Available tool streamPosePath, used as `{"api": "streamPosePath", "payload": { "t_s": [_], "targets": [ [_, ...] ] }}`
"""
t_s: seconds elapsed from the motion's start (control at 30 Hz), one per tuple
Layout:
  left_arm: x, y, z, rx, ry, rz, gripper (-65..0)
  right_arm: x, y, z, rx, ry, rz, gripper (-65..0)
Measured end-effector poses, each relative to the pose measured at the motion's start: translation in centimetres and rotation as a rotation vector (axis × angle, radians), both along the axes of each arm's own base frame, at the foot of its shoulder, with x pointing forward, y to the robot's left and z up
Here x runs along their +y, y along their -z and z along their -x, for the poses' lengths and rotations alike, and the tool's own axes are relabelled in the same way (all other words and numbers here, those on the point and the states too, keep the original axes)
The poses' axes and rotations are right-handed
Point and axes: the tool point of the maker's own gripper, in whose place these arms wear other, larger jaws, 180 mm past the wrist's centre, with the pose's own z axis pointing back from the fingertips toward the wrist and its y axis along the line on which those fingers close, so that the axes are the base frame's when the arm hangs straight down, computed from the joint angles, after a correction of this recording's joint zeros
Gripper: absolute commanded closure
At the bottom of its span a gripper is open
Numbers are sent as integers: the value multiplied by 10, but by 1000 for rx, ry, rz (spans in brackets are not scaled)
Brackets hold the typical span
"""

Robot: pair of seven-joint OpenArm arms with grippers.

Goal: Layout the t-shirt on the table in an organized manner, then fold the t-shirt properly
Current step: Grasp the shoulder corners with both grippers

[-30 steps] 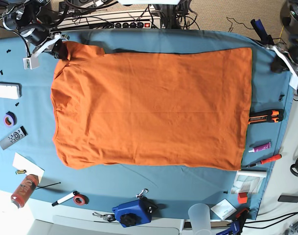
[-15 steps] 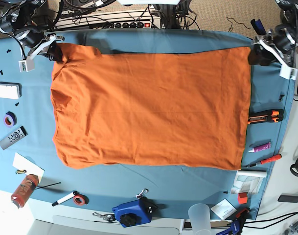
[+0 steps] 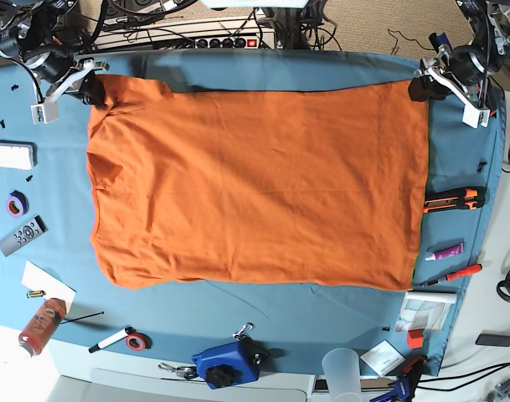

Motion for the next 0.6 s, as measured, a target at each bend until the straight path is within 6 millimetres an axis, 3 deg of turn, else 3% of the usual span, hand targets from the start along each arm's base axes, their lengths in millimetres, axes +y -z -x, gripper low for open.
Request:
{"api": "streamPosePath", "payload": {
  "t_s": [0.23, 0.3, 0.43, 0.6],
  "targets": [
    [-18, -4, 4, 5, 37, 119, -275, 1, 0, 0, 0, 1, -2, 0],
    [-17, -3, 4, 6, 37, 115, -221, 0, 0, 0, 1, 0, 0, 0],
    [-16, 1, 9, 30, 42, 101, 0, 4, -2, -1, -10, -6, -21, 0],
    [-15, 3, 10, 40, 43, 93, 0, 13, -11, -6, -62, -22, -84, 0]
  ]
}}
